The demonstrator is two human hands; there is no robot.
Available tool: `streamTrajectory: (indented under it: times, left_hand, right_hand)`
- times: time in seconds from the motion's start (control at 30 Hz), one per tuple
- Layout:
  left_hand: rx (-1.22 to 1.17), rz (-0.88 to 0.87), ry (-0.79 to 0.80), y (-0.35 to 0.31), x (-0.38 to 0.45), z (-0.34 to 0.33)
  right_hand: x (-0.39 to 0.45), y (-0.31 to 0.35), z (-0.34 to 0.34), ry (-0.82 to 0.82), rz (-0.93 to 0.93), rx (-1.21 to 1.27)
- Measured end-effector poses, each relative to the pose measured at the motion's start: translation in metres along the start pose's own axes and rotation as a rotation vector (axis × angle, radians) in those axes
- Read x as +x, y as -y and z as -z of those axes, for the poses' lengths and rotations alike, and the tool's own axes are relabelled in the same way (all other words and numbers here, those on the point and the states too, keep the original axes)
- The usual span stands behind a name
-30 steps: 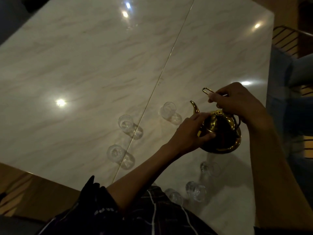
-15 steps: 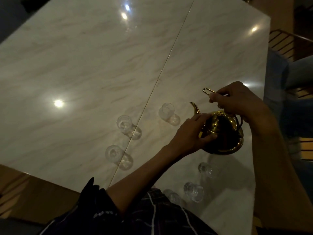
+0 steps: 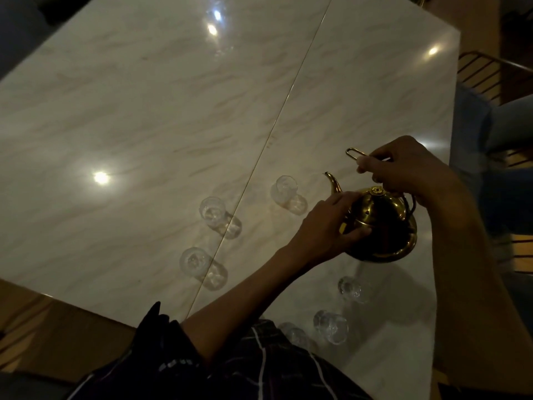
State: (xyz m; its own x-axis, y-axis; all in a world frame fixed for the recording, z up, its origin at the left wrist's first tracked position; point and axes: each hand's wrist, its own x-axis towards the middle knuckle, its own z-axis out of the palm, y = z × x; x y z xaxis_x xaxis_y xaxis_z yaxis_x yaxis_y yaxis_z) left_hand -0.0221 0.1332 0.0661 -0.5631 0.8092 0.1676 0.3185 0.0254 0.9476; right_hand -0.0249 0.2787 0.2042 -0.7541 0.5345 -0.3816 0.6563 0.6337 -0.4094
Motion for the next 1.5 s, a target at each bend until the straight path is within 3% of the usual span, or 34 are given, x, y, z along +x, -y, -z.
streamTrajectory:
  times: [1.5]
  left_hand:
    - [-0.002, 0.006, 0.009, -0.0039, 0.0011, -0.002]
  right_hand:
    - [-0.0063, 0.0039, 0.006, 0.014, -0.004, -0.01]
